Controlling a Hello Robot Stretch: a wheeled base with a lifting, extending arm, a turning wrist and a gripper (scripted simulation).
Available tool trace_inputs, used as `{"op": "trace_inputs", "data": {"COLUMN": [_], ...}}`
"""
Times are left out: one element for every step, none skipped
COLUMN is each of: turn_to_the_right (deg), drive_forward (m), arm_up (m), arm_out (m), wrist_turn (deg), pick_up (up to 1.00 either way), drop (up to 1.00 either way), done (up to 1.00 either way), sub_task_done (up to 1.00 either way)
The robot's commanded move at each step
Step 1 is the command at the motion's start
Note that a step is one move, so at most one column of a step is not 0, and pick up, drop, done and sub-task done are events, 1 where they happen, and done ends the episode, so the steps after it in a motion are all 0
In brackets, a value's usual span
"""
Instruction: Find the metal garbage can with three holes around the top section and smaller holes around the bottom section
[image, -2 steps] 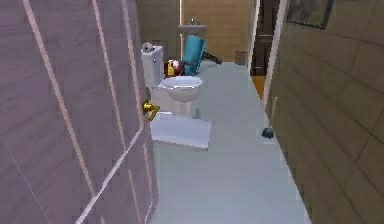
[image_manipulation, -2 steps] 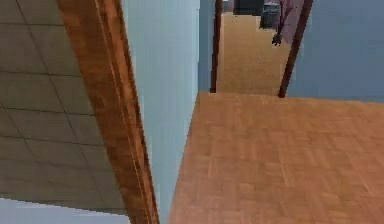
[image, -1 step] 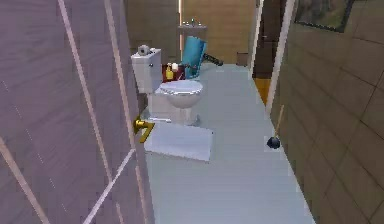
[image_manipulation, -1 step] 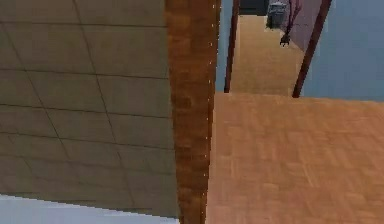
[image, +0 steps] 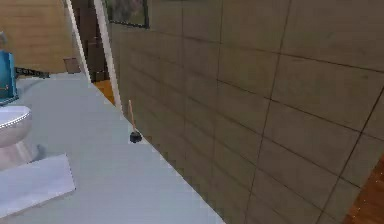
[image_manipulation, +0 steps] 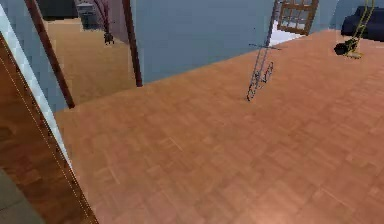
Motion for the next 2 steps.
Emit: {"op": "trace_inputs", "data": {"turn_to_the_right": [45.0,45.0], "drive_forward": [0.00,0.00], "arm_up": [0.00,0.00], "arm_out": [0.00,0.00], "wrist_turn": [0.0,0.0], "pick_up": [0.00,0.00], "drop": [0.00,0.00], "done": [0.00,0.00], "sub_task_done": [0.00,0.00]}}
